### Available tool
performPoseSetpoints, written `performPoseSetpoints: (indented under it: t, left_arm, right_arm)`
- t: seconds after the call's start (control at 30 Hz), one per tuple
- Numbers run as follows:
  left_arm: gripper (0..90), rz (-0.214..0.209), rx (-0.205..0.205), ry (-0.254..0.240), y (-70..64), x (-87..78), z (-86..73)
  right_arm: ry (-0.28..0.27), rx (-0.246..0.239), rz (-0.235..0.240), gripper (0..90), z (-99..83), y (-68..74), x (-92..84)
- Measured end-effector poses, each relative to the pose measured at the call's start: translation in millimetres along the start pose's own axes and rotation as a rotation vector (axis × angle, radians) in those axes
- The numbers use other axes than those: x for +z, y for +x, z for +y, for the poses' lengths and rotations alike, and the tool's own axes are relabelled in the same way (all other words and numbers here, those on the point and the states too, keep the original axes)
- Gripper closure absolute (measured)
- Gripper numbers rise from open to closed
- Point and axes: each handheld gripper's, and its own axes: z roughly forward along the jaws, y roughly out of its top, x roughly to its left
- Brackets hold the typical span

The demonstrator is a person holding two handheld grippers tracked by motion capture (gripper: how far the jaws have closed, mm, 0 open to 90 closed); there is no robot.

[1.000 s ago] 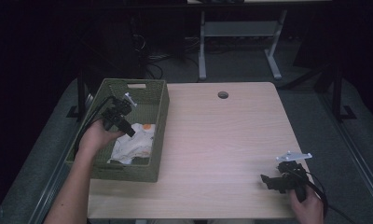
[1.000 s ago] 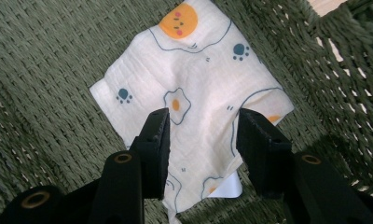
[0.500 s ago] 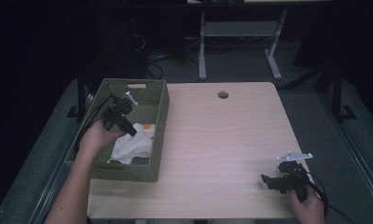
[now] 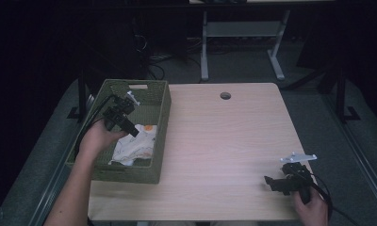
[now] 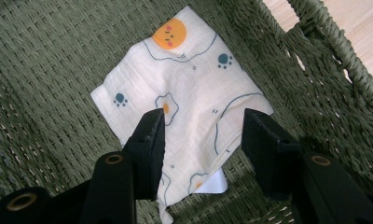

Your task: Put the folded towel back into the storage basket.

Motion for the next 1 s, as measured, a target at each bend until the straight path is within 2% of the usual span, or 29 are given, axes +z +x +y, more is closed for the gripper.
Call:
performPoseSetpoints:
  t: [0.13,0.5,1.0]
  left_arm:
    - [48.8,0.002,0.005,-0.002,-0.5,-3.3,0.5]
    - [48.7,0.004,0.024,-0.025,-13.4,-15.4,8.8]
    - [48.2,0.001,0.056,-0.026,-28.6,-26.4,22.4]
  right_arm:
    - [-0.001,-0.003,0.000,14.2,0.3,0.3,-0.2]
    - [-0.003,-0.002,0.001,14.2,0.6,1.0,-1.5]
    - [-0.008,-0.001,0.004,14.2,0.2,-0.7,-2.0]
